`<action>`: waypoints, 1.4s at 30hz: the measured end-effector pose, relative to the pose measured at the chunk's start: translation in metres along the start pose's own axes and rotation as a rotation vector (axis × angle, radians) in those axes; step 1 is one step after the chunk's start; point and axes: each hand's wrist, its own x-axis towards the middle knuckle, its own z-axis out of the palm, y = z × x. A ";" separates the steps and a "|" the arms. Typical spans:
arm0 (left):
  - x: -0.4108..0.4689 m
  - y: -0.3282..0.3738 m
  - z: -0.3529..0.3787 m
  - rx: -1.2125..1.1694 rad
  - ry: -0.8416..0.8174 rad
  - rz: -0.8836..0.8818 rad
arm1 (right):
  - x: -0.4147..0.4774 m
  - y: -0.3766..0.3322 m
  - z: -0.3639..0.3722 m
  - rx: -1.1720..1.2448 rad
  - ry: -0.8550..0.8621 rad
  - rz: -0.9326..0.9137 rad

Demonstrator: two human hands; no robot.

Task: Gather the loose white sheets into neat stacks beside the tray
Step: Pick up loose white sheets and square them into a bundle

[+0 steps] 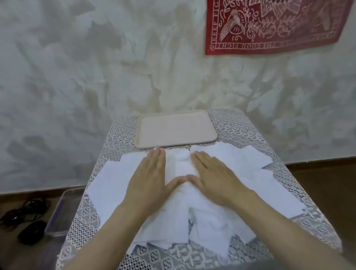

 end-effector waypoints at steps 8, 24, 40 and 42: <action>-0.021 0.004 0.035 -0.129 0.090 0.007 | -0.007 0.006 0.020 -0.034 0.062 -0.012; -0.020 0.000 0.031 -0.163 0.159 0.010 | 0.006 0.005 0.002 0.460 0.288 0.000; -0.021 0.004 -0.005 -0.709 0.265 -0.357 | -0.022 -0.011 -0.018 0.895 0.076 0.161; -0.022 0.005 -0.006 -0.904 0.233 -0.433 | -0.023 -0.011 -0.021 0.964 0.048 0.165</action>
